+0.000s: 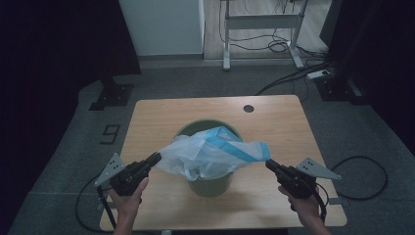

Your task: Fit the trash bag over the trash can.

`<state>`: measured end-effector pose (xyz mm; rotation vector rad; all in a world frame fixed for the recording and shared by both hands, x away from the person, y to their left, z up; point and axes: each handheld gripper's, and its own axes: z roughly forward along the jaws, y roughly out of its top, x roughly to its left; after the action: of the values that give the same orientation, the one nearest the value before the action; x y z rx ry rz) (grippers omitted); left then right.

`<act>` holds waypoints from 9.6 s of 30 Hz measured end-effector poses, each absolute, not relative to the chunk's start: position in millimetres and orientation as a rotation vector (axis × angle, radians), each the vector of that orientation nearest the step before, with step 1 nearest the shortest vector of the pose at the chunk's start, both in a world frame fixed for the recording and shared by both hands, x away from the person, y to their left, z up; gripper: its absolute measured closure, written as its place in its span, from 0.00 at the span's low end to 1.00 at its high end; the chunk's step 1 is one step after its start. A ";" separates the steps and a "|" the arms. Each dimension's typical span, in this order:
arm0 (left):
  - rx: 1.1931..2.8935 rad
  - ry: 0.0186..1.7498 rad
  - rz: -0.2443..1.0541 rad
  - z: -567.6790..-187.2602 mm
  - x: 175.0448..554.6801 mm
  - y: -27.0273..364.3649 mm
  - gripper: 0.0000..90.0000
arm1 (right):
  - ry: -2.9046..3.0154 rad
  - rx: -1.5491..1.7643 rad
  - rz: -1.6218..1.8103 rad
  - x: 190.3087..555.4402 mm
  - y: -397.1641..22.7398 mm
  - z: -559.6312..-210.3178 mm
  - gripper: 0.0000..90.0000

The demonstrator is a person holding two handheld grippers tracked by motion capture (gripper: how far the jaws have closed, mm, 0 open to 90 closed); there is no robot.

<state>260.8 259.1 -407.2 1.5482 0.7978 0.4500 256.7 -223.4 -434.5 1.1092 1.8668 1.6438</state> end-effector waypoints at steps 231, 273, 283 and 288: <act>1.752 1.066 0.317 -431.8 353.0 252.9 1.00 | 2.061 1.301 1.437 358.6 -184.0 -482.0 0.99; 1.739 1.006 0.345 -428.7 346.6 251.0 0.99 | 2.020 1.022 1.633 324.5 -174.4 -391.3 0.57; 1.728 0.995 0.345 -425.4 345.3 250.5 0.99 | 2.159 0.919 1.647 337.5 -132.9 -376.6 0.54; 1.724 0.992 0.344 -424.4 345.4 251.1 0.99 | 2.185 0.904 1.645 341.6 -121.7 -374.5 0.53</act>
<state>345.4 251.1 -424.4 1.7242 0.9923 0.3443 341.6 -121.7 -374.5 0.9044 2.1854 1.6449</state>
